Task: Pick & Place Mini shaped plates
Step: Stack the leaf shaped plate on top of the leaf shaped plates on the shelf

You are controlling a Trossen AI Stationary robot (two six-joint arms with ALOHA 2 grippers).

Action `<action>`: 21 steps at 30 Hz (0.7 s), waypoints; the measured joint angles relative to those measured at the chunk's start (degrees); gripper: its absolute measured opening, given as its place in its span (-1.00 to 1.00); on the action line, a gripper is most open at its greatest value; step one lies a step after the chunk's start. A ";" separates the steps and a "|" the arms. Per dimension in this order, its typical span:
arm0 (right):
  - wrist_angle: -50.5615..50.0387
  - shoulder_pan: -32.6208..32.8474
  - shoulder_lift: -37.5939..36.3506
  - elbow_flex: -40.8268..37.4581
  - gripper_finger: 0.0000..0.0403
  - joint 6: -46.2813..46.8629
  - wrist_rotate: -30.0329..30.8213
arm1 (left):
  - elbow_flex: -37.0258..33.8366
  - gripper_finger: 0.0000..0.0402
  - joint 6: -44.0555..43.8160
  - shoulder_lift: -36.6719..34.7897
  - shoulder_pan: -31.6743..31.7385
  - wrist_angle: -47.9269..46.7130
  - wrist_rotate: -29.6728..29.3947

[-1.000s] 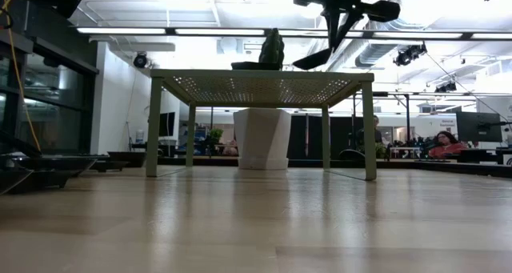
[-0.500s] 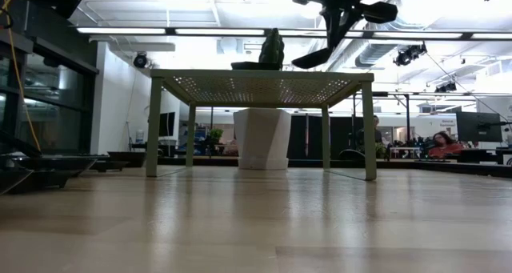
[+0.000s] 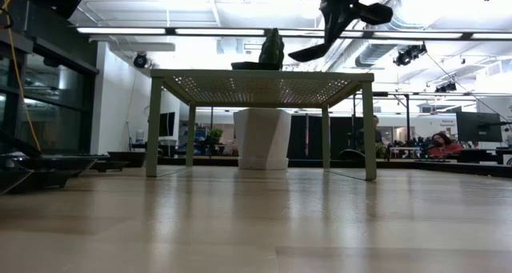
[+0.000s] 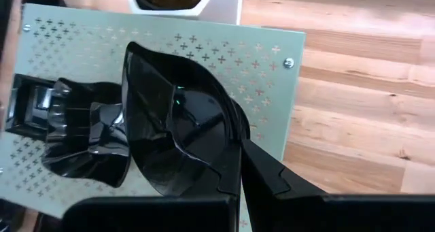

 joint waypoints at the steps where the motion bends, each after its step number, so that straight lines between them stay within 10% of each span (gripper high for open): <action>1: 0.07 -0.28 -0.33 0.00 -1.00 -0.41 -0.15 | 0.00 -0.29 0.00 0.00 0.01 0.02 -0.03; 21: 11.07 -4.98 -1.01 -2.03 -1.00 -9.98 -7.86 | 0.00 -0.29 -0.17 0.00 0.02 -0.02 -3.16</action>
